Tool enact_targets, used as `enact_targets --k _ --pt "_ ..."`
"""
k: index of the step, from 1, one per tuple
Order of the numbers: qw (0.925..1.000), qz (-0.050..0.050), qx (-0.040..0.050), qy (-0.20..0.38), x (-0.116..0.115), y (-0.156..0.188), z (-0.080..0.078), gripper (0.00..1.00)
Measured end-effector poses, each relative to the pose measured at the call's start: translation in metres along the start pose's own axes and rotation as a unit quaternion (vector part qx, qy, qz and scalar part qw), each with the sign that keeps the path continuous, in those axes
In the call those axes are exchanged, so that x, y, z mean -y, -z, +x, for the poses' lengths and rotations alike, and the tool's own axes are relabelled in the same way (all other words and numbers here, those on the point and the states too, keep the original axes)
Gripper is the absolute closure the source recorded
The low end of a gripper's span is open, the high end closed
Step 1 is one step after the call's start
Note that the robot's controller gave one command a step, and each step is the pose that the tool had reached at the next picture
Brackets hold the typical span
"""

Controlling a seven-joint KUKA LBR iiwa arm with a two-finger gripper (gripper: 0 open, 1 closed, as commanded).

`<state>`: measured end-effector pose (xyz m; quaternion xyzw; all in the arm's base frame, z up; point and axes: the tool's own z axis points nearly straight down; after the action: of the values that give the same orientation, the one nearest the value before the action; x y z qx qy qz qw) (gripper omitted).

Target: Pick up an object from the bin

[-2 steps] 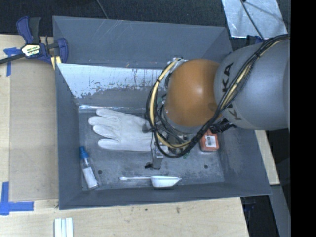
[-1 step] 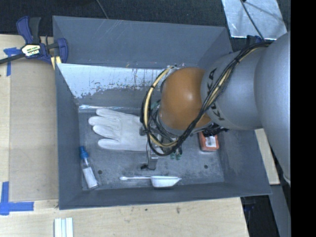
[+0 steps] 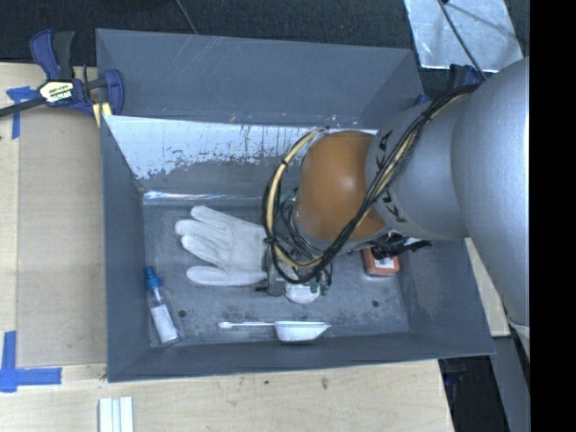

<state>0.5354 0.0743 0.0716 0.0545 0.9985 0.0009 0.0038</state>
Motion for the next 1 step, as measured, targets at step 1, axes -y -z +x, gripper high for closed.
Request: enact_targets --k 1 --pt "1.0 0.0 0.0 0.0 0.0001 0.0 0.0 1.0"
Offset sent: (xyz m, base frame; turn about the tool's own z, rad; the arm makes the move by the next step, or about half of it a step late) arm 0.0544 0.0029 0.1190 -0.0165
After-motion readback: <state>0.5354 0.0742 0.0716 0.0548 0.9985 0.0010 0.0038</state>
